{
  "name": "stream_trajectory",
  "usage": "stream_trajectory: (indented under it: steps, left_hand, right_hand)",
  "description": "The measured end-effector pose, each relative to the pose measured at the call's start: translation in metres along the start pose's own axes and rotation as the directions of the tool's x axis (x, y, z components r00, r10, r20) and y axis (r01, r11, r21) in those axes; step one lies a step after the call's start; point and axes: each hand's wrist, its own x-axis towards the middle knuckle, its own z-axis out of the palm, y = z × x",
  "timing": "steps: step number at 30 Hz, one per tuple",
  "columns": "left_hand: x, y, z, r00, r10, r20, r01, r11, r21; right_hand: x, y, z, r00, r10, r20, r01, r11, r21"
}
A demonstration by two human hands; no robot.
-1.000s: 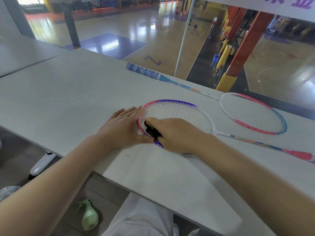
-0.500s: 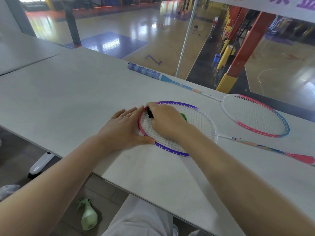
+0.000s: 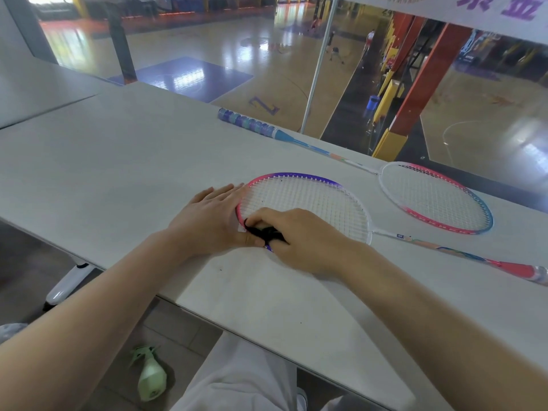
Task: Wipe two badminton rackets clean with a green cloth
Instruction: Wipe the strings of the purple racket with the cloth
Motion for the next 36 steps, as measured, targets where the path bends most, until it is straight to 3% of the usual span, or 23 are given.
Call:
stream_trajectory:
  steps: [4,17,27,36]
  left_hand:
    - [0.000,-0.001,0.000,1.000,-0.005,0.019,0.004,1.000,0.023]
    - [0.001,0.000,0.000,0.999,-0.008,0.042,0.006,0.998,0.060]
    - [0.002,-0.001,0.003,1.000,-0.005,0.010,0.005,0.997,0.073]
    - [0.003,-0.002,0.003,1.000,-0.009,-0.003,0.009,0.998,0.059]
  right_hand:
    - [-0.024,0.014,-0.007,1.000,0.020,0.018,-0.021,0.997,0.068]
    - [-0.105,0.066,-0.014,0.991,-0.057,-0.123,0.051,0.997,-0.056]
    - [-0.034,0.008,0.000,0.994,-0.112,0.011,0.113,0.985,-0.127]
    - [-0.011,0.008,0.006,0.991,-0.129,-0.043,0.122,0.982,-0.143]
